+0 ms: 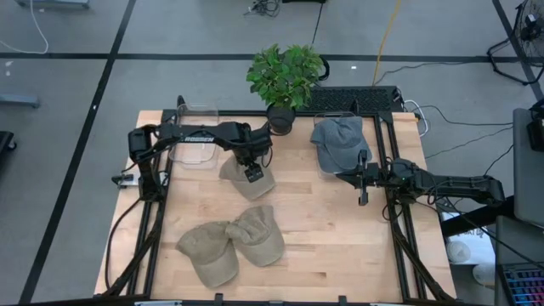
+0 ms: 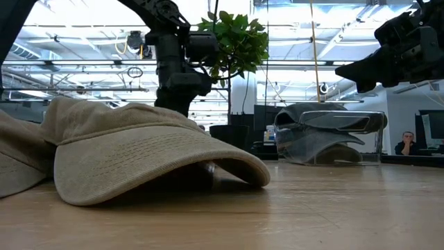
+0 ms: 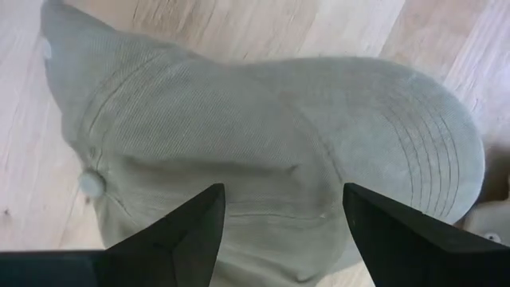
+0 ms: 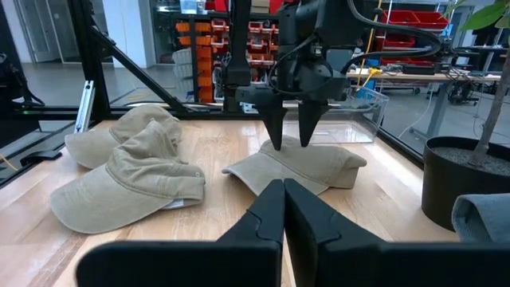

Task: Pick & Place hat
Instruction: Put the top brown cap into the left transparent bin

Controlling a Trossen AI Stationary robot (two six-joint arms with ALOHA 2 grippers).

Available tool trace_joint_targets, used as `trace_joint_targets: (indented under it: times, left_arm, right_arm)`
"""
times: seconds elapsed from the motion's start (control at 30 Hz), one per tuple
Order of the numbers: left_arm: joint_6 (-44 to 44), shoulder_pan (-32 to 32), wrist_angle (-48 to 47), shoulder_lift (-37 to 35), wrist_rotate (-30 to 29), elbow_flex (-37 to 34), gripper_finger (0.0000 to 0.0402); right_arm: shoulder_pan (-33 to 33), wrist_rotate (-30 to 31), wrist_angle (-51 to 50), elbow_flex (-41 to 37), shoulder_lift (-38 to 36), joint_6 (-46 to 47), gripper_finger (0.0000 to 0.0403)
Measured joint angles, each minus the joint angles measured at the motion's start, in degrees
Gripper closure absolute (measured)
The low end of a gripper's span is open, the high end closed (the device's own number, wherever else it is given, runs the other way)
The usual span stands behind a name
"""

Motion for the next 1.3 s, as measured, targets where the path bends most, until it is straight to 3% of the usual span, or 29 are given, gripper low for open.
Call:
trace_joint_targets:
  times: [0.47,0.87,1.0,1.1,1.3]
  left_arm:
    - [-7.42,0.04,0.04,-0.04,-0.13,-0.02,0.0232]
    - [-5.99,-0.54,0.33,-0.04,-0.09,-0.04,0.0334]
    - [-3.91,-1.11,0.31,-0.04,-0.14,-0.09,0.0388]
    - [-1.57,-1.94,-0.68,-0.23,-0.66,0.03,0.0395]
    - [-2.40,-4.62,-10.88,-0.71,-8.08,4.86,0.0399]
  right_arm:
    - [0.00,0.00,-0.01,0.00,-0.01,0.00,0.0403]
    - [0.00,0.00,-0.01,0.00,0.01,0.00,0.0403]
    - [0.00,0.00,0.01,0.00,0.01,0.00,0.0403]
    - [0.00,0.00,-0.01,0.00,0.01,0.02,0.0403]
    - [0.00,0.00,0.01,0.00,0.01,0.02,0.0403]
